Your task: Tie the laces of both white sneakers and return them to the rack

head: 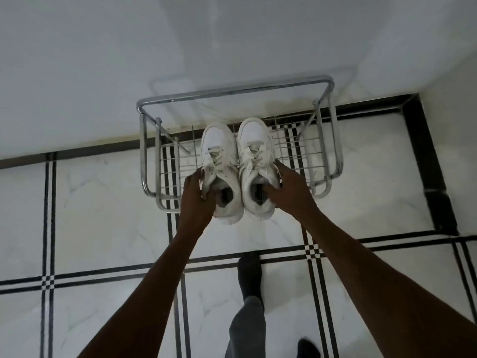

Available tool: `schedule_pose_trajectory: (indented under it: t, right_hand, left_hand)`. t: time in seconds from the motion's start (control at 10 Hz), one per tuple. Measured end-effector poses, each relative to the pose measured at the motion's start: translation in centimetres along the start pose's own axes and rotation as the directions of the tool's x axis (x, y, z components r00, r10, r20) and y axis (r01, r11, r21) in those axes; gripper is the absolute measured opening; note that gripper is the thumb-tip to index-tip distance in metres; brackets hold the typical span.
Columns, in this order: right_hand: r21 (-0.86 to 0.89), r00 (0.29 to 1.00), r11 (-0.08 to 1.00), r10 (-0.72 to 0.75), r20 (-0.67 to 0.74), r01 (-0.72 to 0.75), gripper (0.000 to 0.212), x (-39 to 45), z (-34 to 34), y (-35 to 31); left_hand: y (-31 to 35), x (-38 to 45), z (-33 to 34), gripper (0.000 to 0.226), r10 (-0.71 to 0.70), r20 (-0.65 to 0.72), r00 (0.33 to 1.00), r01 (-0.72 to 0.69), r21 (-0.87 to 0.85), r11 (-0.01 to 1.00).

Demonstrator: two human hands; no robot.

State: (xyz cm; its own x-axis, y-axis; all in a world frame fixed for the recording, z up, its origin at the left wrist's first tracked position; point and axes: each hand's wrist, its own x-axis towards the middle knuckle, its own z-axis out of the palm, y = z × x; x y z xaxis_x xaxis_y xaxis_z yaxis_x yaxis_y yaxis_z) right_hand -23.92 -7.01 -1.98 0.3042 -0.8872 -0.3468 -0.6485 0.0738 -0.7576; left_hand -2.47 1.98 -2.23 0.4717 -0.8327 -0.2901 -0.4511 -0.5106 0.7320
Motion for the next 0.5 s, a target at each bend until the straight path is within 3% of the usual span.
schedule_pose_trajectory:
  t: [0.3,0.5]
  right_hand:
    - [0.011,0.998,0.999,0.053,0.021,-0.053,0.060,4.0,0.5,0.6]
    - [0.006,0.990,0.996,0.088,0.106,-0.089,0.067,3.8,0.3,0.3]
  left_hand:
    - [0.1,3.4,0.7,0.057,-0.021,0.014,1.000,0.021,-0.013,1.000]
    - [0.2,3.0,0.3,0.060,-0.026,0.032,0.999,0.025,0.027,0.999]
